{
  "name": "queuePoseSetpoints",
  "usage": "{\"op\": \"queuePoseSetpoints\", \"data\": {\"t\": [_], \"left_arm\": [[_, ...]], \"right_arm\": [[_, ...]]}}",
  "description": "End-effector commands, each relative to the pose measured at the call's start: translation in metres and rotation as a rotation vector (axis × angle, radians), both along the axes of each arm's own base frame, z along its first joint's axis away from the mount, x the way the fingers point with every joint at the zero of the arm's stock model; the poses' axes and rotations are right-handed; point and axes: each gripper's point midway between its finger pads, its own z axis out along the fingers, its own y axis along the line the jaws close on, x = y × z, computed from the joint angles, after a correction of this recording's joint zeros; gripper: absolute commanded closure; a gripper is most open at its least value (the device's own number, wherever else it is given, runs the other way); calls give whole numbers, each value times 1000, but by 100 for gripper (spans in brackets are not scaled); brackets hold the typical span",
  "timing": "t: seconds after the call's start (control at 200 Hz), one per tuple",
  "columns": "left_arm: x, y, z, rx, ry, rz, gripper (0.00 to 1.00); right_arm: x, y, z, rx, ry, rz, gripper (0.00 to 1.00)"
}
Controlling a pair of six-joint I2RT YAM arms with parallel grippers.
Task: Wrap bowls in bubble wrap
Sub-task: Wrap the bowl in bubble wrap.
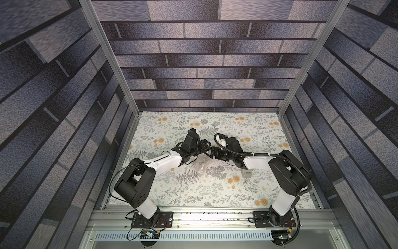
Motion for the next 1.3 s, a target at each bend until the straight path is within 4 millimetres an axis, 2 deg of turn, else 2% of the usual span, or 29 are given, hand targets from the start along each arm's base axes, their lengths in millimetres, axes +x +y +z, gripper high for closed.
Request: {"op": "queuePoseSetpoints", "data": {"t": [0.0, 0.271, 0.461, 0.661, 0.772, 0.912, 1.002, 1.097, 1.293], "left_arm": [[-9, -14, 8, -30, 6, -59, 38], [-9, -15, 8, -29, 7, -64, 38], [-8, -11, 15, -37, -2, -58, 38], [-4, 21, 51, -30, -56, 0, 33], [-10, 45, 59, 11, -53, 36, 30], [-28, 76, 46, 63, -2, 85, 25], [-45, 89, 26, 93, 64, 103, 24], [-58, 91, 9, 79, 118, 105, 24], [-74, 80, -22, 90, 211, 71, 23]], "right_arm": [[17, 14, 34, 102, -108, -11, 9], [24, 19, 21, 116, -85, -21, 12], [24, 18, 9, 70, -60, -25, 19], [19, 7, -10, -30, -27, -32, 25], [17, 4, -16, -61, -14, -34, 27], [15, -1, -24, -101, 1, -41, 29], [15, -4, -26, -121, 2, -42, 30], [14, -6, -28, -135, 4, -42, 30], [13, -7, -27, -147, 1, -42, 30]]}}
